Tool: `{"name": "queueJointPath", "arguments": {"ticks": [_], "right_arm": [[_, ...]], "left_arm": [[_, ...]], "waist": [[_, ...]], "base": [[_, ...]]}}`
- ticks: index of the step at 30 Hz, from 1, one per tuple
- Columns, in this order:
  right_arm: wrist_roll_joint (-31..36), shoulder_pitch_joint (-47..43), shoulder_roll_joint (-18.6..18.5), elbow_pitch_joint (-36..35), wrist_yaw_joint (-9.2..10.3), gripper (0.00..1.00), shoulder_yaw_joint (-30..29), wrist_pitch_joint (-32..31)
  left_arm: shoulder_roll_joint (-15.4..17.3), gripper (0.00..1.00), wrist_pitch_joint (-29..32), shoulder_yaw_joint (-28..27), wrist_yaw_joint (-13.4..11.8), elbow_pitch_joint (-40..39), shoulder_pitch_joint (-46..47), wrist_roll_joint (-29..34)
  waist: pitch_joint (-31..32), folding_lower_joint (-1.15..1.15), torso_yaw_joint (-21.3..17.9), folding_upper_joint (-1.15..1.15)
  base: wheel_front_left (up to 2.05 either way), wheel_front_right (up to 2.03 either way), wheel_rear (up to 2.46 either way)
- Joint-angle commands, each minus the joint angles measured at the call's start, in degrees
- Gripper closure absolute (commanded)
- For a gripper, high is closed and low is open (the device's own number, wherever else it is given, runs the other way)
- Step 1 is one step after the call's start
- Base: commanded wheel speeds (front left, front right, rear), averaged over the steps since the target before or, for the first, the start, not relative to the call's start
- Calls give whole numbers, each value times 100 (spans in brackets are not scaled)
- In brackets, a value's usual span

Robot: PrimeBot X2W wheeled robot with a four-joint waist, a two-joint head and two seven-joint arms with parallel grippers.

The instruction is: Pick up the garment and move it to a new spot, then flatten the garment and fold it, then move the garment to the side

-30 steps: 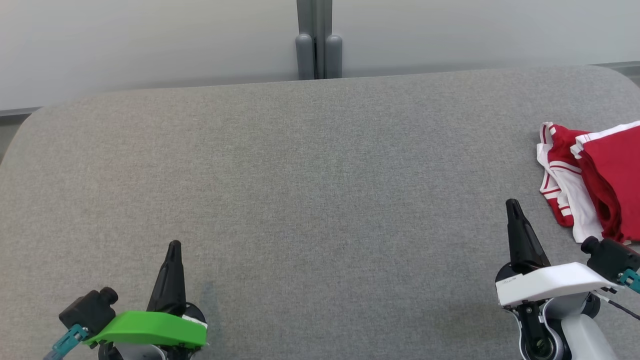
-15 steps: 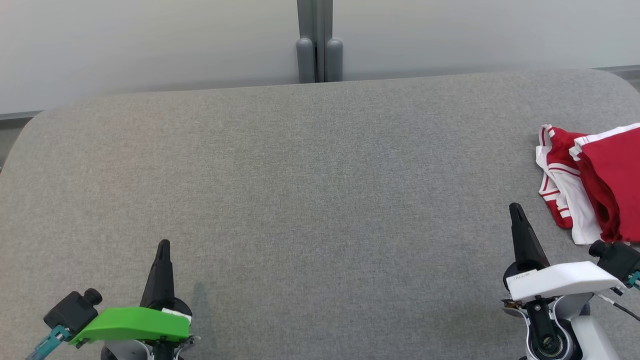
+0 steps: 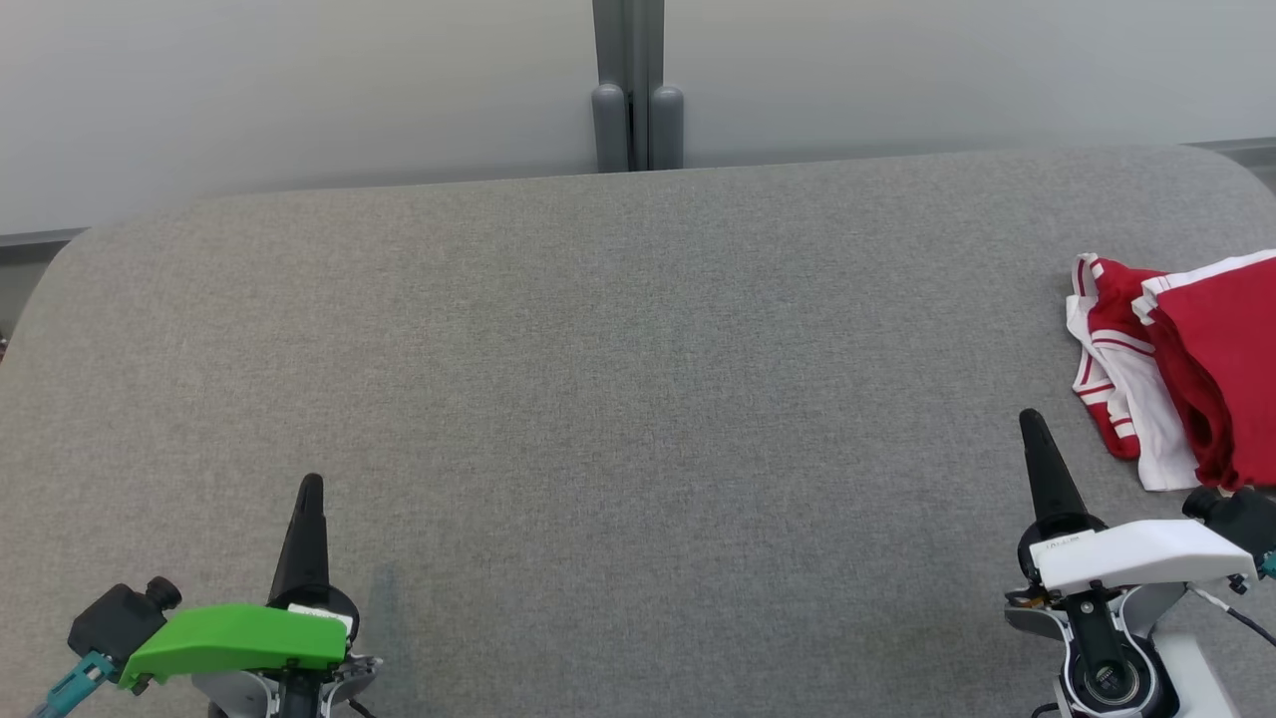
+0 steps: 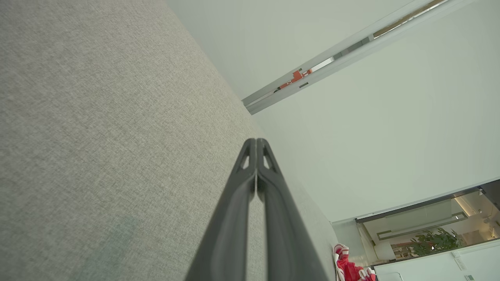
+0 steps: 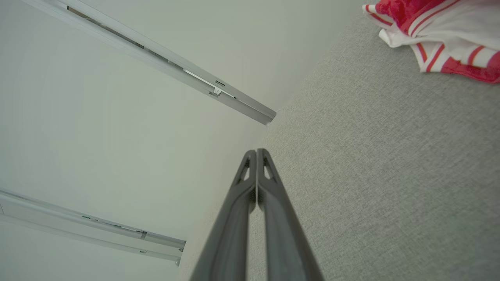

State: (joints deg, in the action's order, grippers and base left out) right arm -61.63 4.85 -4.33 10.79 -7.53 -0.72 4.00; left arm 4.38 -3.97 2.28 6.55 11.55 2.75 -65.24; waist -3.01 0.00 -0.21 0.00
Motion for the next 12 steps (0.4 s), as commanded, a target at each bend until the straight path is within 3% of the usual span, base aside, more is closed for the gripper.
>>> {"name": "queueJointPath", "arguments": {"ticks": [1, 12], "right_arm": [[-186, 94, -35, -28, 3, 100, -29, -48], [-827, 106, -38, 42, 4, 100, -94, -214]], "left_arm": [[44, 100, 48, -46, 27, -22, 151, -175], [46, 100, 215, -170, 47, 29, 199, -741]], "waist": [[7, 0, 1, 0], [52, 0, 4, 0]], "base": [[0, 0, 0], [0, 0, 0]]}}
